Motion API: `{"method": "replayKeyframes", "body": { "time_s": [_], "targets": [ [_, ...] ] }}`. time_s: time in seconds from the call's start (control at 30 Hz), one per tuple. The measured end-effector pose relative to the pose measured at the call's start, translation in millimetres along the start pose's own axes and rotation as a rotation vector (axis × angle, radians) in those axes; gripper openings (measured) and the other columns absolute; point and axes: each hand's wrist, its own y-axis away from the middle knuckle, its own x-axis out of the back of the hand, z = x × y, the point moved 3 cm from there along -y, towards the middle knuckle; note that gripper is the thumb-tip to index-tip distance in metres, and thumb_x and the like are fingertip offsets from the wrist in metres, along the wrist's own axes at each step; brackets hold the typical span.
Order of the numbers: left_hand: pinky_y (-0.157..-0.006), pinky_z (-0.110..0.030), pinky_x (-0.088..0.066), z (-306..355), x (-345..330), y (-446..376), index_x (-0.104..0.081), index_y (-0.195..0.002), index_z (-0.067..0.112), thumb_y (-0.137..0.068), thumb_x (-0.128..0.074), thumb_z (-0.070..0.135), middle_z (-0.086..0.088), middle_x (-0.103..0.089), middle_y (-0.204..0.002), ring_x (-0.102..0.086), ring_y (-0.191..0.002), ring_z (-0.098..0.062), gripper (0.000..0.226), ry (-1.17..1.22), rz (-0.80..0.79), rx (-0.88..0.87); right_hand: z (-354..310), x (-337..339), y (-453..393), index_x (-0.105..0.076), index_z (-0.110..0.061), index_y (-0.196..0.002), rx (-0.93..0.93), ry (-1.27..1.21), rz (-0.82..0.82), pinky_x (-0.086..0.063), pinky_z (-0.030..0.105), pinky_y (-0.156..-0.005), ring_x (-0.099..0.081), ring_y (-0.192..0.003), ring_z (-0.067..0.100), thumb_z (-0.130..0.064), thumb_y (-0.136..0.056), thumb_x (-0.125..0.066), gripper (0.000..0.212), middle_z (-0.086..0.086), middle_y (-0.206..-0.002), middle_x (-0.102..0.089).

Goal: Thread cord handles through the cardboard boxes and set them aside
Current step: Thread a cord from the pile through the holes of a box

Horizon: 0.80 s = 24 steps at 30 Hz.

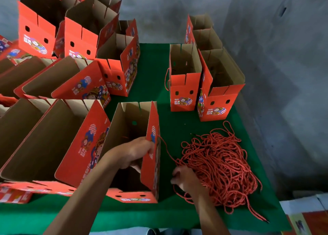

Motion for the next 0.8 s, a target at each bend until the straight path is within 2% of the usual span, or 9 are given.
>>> {"method": "replayKeyframes", "body": {
  "time_s": [0.1, 0.17, 0.23, 0.27, 0.37, 0.47, 0.57, 0.7, 0.8],
  "targets": [
    [-0.073, -0.042, -0.061, -5.7, 9.4, 0.8, -0.043, -0.132, 0.028, -0.097, -0.045, 0.013, -0.011, -0.068, -0.119, -0.069, -0.106, -0.030, 0.038, -0.003, 0.012, 0.019, 0.3, -4.5, 4.4, -0.076, -0.012, -0.108, 0.021, 0.151, 0.059, -0.053, 0.023, -0.089, -0.069, -0.100, 0.016, -0.009, -0.090, -0.073, 0.018, 0.003, -0.110, -0.074],
    [-0.073, -0.039, -0.061, -10.2, 15.8, 0.9, -0.048, -0.126, 0.026, -0.097, -0.047, 0.015, -0.011, -0.071, -0.115, -0.071, -0.102, -0.029, 0.031, 0.024, 0.039, 0.032, 0.9, -5.0, 7.4, -0.076, -0.004, -0.103, 0.072, 0.141, 0.076, -0.054, 0.028, -0.088, -0.070, -0.097, 0.021, -0.004, -0.089, -0.070, 0.015, 0.010, -0.105, -0.075],
    [-0.071, -0.036, -0.059, -13.4, 19.4, 1.9, -0.052, -0.120, 0.026, -0.097, -0.049, 0.018, -0.009, -0.073, -0.110, -0.071, -0.099, -0.027, 0.025, 0.044, 0.050, 0.041, 4.1, -7.2, 10.9, -0.072, 0.006, -0.094, 0.105, 0.089, 0.091, -0.054, 0.040, -0.085, -0.068, -0.092, 0.031, 0.003, -0.087, -0.061, 0.014, 0.022, -0.098, -0.072],
    [-0.071, -0.035, -0.058, -14.2, 20.3, 2.0, -0.052, -0.122, 0.025, -0.097, -0.050, 0.019, -0.009, -0.073, -0.110, -0.070, -0.100, -0.027, 0.026, 0.053, 0.051, 0.041, 6.5, -8.6, 12.4, -0.071, 0.007, -0.093, 0.100, 0.079, 0.103, -0.054, 0.040, -0.084, -0.067, -0.092, 0.032, 0.004, -0.087, -0.057, 0.015, 0.024, -0.099, -0.070],
    [-0.070, -0.035, -0.055, -16.7, 20.8, 2.5, -0.048, -0.132, 0.019, -0.096, -0.053, 0.023, -0.010, -0.071, -0.114, -0.068, -0.103, -0.029, 0.037, 0.079, 0.046, 0.054, 8.8, -14.2, 18.1, -0.069, -0.004, -0.103, 0.097, 0.098, 0.139, -0.045, 0.024, -0.087, -0.058, -0.098, 0.021, 0.001, -0.093, -0.054, 0.018, 0.013, -0.112, -0.061],
    [-0.072, -0.037, -0.055, -20.2, 21.4, 3.4, -0.047, -0.133, 0.016, -0.096, -0.055, 0.027, -0.012, -0.070, -0.115, -0.068, -0.105, -0.031, 0.040, 0.115, 0.046, 0.078, 8.3, -18.8, 16.7, -0.072, -0.009, -0.104, 0.102, 0.139, 0.157, -0.048, 0.031, -0.090, -0.061, -0.100, 0.020, -0.007, -0.094, -0.060, 0.015, 0.008, -0.110, -0.066],
    [-0.080, -0.041, -0.054, -25.8, 20.7, 3.9, -0.046, -0.133, 0.017, -0.096, -0.056, 0.032, -0.013, -0.069, -0.119, -0.065, -0.110, -0.033, 0.041, 0.151, 0.035, 0.081, 7.9, -16.6, 19.0, -0.074, -0.014, -0.099, 0.093, 0.151, 0.177, -0.054, 0.039, -0.086, -0.065, -0.093, 0.017, -0.020, -0.096, -0.066, 0.010, 0.004, -0.102, -0.071],
    [-0.093, -0.046, -0.052, -32.7, 25.2, 3.3, -0.055, -0.127, 0.020, -0.095, -0.060, 0.045, -0.011, -0.073, -0.117, -0.067, -0.111, -0.032, 0.041, 0.223, 0.060, 0.048, -2.4, -3.4, 31.7, -0.066, -0.021, -0.100, 0.189, 0.122, 0.382, -0.048, 0.034, -0.087, -0.054, -0.097, 0.013, -0.028, -0.103, -0.059, 0.010, -0.006, -0.103, -0.059],
    [-0.097, -0.048, -0.053, -36.5, 34.7, 4.6, -0.060, -0.127, 0.021, -0.089, -0.067, 0.051, -0.010, -0.077, -0.112, -0.070, -0.110, -0.033, 0.049, 0.269, 0.069, 0.019, -38.7, 11.4, 41.8, -0.069, -0.012, -0.115, 0.318, 0.003, 0.420, -0.048, 0.027, -0.078, -0.058, -0.090, 0.014, -0.021, -0.106, -0.058, 0.018, 0.002, -0.107, -0.066]
  ]
}}
